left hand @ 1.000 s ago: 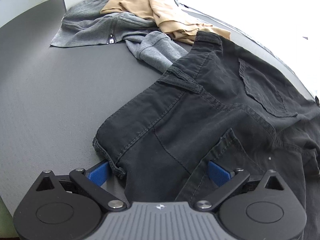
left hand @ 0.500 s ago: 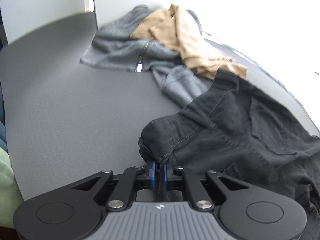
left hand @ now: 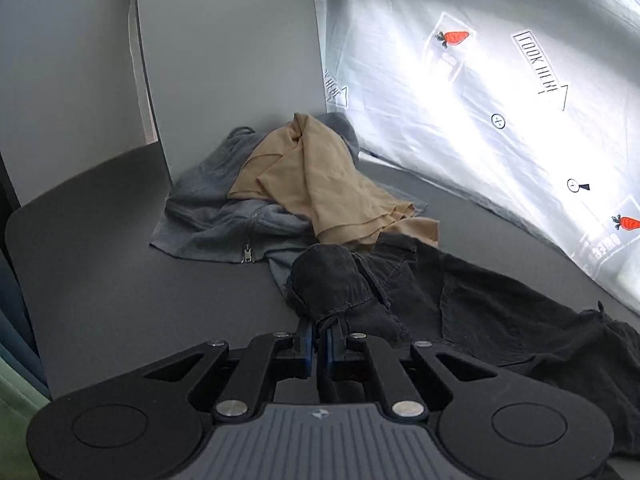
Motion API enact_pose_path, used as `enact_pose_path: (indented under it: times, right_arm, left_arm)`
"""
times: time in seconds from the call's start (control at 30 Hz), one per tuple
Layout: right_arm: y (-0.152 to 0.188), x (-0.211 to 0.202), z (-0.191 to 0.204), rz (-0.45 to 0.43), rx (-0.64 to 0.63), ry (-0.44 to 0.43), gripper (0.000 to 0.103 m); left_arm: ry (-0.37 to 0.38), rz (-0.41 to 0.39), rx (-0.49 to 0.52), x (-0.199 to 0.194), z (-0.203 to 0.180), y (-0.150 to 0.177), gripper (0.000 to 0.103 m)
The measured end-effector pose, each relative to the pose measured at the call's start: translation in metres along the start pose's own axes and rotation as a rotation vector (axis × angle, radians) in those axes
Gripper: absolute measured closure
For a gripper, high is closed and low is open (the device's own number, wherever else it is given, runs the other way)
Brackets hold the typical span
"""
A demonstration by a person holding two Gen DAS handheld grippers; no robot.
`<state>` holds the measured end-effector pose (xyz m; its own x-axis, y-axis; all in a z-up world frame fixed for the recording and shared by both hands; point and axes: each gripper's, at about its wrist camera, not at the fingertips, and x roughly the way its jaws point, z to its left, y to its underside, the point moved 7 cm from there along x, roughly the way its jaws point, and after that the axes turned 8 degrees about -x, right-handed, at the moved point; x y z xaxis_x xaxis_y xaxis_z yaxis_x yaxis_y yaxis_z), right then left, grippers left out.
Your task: Fold clothes
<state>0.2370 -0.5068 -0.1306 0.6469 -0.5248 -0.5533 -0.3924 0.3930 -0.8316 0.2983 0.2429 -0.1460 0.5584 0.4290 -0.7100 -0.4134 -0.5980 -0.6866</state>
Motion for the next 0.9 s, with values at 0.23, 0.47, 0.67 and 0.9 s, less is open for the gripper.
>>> enact_pose_path:
  times: [0.23,0.47,0.67,0.9]
  right_arm:
    - [-0.025,0.034,0.033,0.036,0.077,-0.043,0.096]
    - [-0.084,0.143,0.144,0.055,-0.04,-0.116,0.096]
    - [-0.093,0.27,0.258,0.14,-0.125,-0.139,0.086]
    - [-0.049,0.306,0.36,0.067,-0.414,-0.154,0.026]
  left_arm:
    - [-0.051,0.013,-0.044,0.023,-0.019,-0.018,0.095]
    - [-0.113,-0.047,0.03,0.083,-0.096,-0.063,0.095]
    - [-0.195,0.06,0.034,0.201,-0.173,-0.082,0.085]
    - [-0.025,-0.017,0.263,0.199,-0.215,-0.059,0.007]
